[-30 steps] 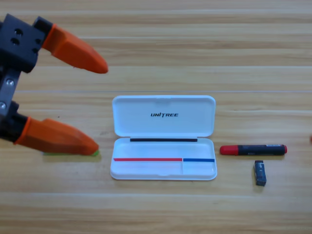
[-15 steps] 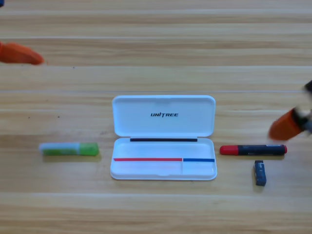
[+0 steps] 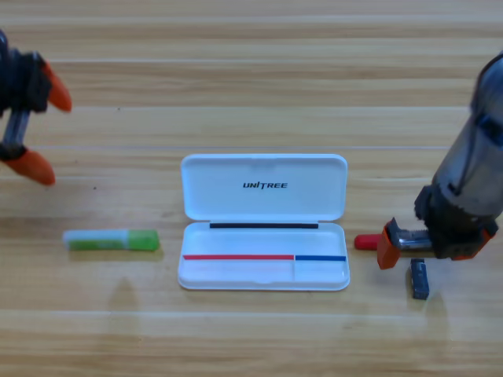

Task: Clean up eraser and pencils

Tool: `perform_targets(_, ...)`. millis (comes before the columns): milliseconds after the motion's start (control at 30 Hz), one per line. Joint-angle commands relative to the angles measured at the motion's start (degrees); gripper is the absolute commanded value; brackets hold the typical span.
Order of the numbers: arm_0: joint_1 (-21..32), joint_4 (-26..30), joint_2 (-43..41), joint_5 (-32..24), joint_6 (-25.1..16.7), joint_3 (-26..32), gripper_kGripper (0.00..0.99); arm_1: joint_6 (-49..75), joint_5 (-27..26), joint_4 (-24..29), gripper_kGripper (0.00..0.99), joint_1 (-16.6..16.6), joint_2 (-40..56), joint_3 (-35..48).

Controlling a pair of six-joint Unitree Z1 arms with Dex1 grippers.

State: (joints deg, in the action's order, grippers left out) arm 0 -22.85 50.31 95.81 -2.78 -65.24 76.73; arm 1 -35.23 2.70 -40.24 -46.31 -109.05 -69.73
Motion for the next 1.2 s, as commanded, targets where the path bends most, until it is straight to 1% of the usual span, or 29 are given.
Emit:
perform_targets(33,2.5,0.4,5.4,-1.8,-1.2,-2.4,0.985,-2.0,1.2,3.2,0.877,2.9,-5.5,2.0)
perform_targets(100,2.5,0.4,6.6,-2.4,-1.5,-3.0,0.986,-2.6,1.2,3.9,0.824,3.2,-6.0,2.8)
perform_targets(167,2.9,0.4,7.6,-3.0,-1.7,-3.4,0.988,-3.3,1.1,4.0,0.821,3.3,-6.4,3.1)
perform_targets(267,3.2,0.5,8.3,-3.7,-1.8,-4.0,0.988,-3.5,0.8,4.1,0.756,3.4,-6.9,3.6)
perform_targets(333,3.6,0.4,8.6,-4.2,-2.1,-4.3,0.989,-3.5,0.6,4.1,0.755,3.5,-7.2,3.7)
perform_targets(367,3.9,0.5,8.9,-4.5,-2.2,-4.3,0.989,-3.5,0.3,4.2,0.729,3.5,-7.3,3.7)
perform_targets(467,4.4,0.4,9.7,-5.0,-2.5,-4.4,0.99,-3.4,-1.6,4.4,0.502,3.4,-8.0,3.7)
perform_targets(567,4.8,0.4,10.5,-5.4,-2.8,-4.4,0.99,-3.4,-2.6,4.6,0.339,3.5,-8.8,3.6)
perform_targets(600,5.1,0.4,10.7,-5.6,-2.9,-4.4,0.99,-3.4,-2.8,4.6,0.299,3.4,-9.1,3.5)
perform_targets(767,5.7,0.4,12.4,-6.1,-3.1,-4.3,0.99,-3.3,-4.0,4.6,0.009,3.5,-8.6,3.7)
perform_targets(833,6.1,0.4,13.3,-6.4,-3.3,-4.1,0.99,-1.4,-4.2,2.5,0.0,3.4,-7.2,2.1)
perform_targets(900,6.6,0.4,14.1,-6.7,-3.5,-4.0,0.99,3.1,-4.2,-2.6,0.0,3.4,-5.8,-2.1)
perform_targets(933,6.8,0.3,14.8,-6.9,-3.6,-3.9,0.99,6.8,-3.9,-5.8,0.0,2.8,-5.2,-5.0)
perform_targets(1000,7.2,0.1,16.2,-7.2,-3.9,-3.7,0.99,20.7,-3.4,-11.8,0.0,1.5,-4.5,-10.7)
perform_targets(1033,7.4,0.0,17.0,-7.5,-4.1,-3.6,0.99,26.9,-2.6,-13.8,0.0,0.8,-4.2,-13.1)
perform_targets(1067,7.6,-0.2,17.7,-7.7,-4.2,-3.4,0.99,31.6,-0.2,-15.5,0.0,0.3,-4.2,-15.3)
perform_targets(1100,7.6,-0.3,18.6,-7.8,-4.2,-3.3,0.99,37.3,0.9,-17.2,0.0,-0.2,-4.3,-17.1)
perform_targets(1133,7.6,-0.6,19.5,-7.8,-4.3,-3.2,0.99,42.5,1.3,-18.2,0.0,-0.4,-4.6,-18.2)
perform_targets(1200,7.6,-1.1,20.7,-7.9,-4.3,-3.3,0.99,49.2,1.3,-19.4,0.0,-0.7,-5.8,-20.3)
